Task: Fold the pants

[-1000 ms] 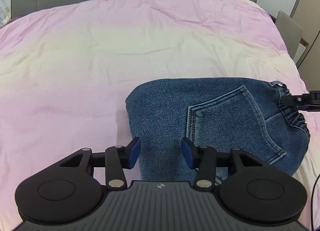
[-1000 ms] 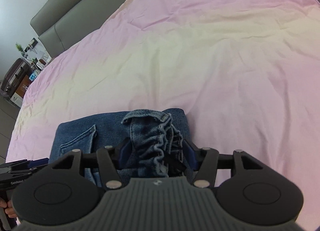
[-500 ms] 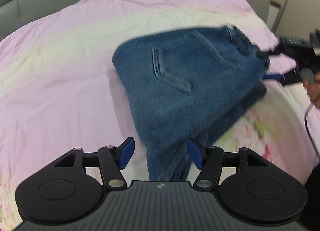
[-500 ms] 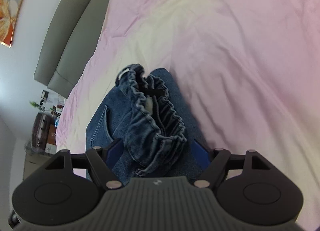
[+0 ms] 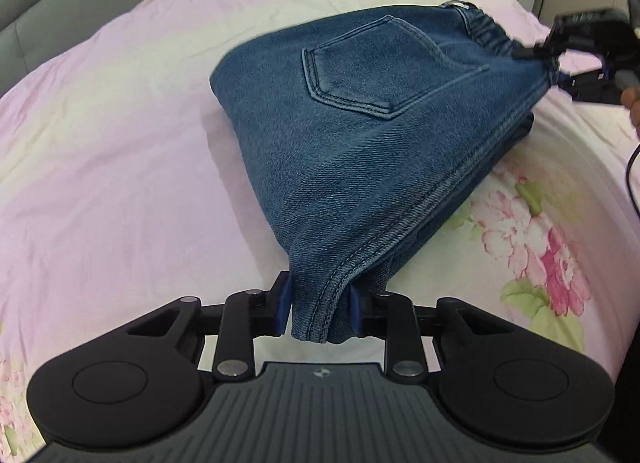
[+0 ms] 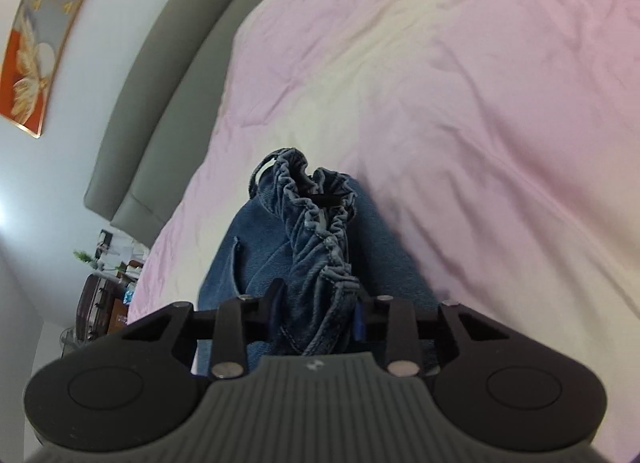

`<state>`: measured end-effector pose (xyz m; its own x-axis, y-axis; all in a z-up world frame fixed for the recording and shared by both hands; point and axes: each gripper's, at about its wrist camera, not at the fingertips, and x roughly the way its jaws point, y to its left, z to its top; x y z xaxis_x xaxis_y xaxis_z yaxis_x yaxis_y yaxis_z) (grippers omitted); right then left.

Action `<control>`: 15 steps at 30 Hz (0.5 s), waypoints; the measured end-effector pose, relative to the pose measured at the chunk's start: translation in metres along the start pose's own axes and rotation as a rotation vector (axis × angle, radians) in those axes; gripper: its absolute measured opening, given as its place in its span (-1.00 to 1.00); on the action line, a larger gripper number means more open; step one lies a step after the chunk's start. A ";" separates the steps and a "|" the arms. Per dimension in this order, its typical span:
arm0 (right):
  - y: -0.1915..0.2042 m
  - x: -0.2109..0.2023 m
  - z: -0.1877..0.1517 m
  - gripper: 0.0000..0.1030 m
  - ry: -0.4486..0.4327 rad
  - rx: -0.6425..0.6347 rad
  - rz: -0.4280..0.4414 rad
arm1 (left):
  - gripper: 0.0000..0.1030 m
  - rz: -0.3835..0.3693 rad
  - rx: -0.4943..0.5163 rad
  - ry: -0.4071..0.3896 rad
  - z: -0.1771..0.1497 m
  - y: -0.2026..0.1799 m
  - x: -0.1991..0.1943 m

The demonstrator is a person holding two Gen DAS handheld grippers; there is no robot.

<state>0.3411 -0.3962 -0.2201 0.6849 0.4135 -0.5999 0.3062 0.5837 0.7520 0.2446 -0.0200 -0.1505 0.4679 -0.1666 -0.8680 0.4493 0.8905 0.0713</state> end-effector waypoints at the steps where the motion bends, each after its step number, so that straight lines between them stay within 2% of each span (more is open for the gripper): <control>1: -0.018 0.008 -0.004 -0.46 0.014 0.038 -0.026 | -0.38 -0.010 -0.007 0.029 -0.002 0.001 0.008; 5: -0.021 0.017 -0.009 -0.47 0.005 -0.025 -0.058 | -0.38 -0.021 -0.066 0.102 -0.010 0.009 0.035; 8: -0.018 0.016 -0.001 -0.42 0.043 -0.049 -0.065 | -0.38 -0.019 -0.059 0.099 -0.008 0.008 0.028; 10: -0.011 0.013 0.006 -0.28 0.065 -0.084 -0.058 | -0.31 -0.043 -0.047 0.096 -0.008 0.011 0.015; 12: -0.003 0.005 0.014 0.20 0.061 -0.156 -0.059 | -0.14 -0.063 -0.048 0.098 -0.008 0.017 0.000; 15: 0.015 -0.016 0.022 0.25 0.033 -0.297 -0.085 | -0.12 -0.108 -0.063 0.068 -0.010 0.028 -0.023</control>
<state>0.3497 -0.4093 -0.1934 0.6419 0.3738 -0.6695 0.1521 0.7937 0.5890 0.2384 0.0134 -0.1332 0.3656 -0.2358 -0.9004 0.4449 0.8940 -0.0535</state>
